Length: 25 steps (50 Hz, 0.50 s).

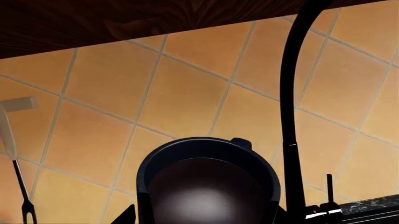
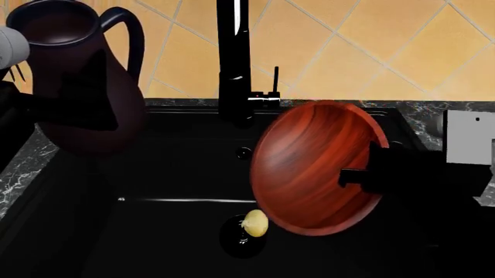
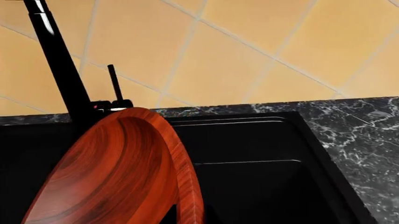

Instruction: Pick the bowl and pitcher and place them in the sink. Then turn on the water.

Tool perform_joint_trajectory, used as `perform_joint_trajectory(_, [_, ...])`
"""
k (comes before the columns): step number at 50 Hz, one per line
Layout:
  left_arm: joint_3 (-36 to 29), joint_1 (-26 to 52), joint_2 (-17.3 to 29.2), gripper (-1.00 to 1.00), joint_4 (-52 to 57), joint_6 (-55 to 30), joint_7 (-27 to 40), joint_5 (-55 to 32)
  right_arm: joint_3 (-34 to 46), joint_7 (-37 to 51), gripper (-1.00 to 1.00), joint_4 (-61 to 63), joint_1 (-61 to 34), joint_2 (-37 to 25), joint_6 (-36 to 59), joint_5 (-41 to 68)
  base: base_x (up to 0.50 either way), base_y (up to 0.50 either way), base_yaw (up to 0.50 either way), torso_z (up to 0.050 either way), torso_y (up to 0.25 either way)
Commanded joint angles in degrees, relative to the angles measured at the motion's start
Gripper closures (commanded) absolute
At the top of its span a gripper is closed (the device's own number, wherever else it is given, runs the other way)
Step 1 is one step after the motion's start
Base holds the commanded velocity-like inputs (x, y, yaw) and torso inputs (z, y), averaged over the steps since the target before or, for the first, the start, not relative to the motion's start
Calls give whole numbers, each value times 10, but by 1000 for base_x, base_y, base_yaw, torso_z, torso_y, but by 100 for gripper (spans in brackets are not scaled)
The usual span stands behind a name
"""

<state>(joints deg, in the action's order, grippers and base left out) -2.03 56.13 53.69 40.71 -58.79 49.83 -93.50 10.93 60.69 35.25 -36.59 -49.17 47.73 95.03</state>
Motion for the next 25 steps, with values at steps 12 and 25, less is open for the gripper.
perform_joint_trajectory(12, [22,-3,6,100,-1,15,2,16,51,-42,100,-23,8,38,22,-43,0,0,0,1,2])
perform_joint_trajectory(25, [24,-14,6,100,-1,19,-4,24,74,-64,100,-43,20,55,24,-72,0,0,0,1,2])
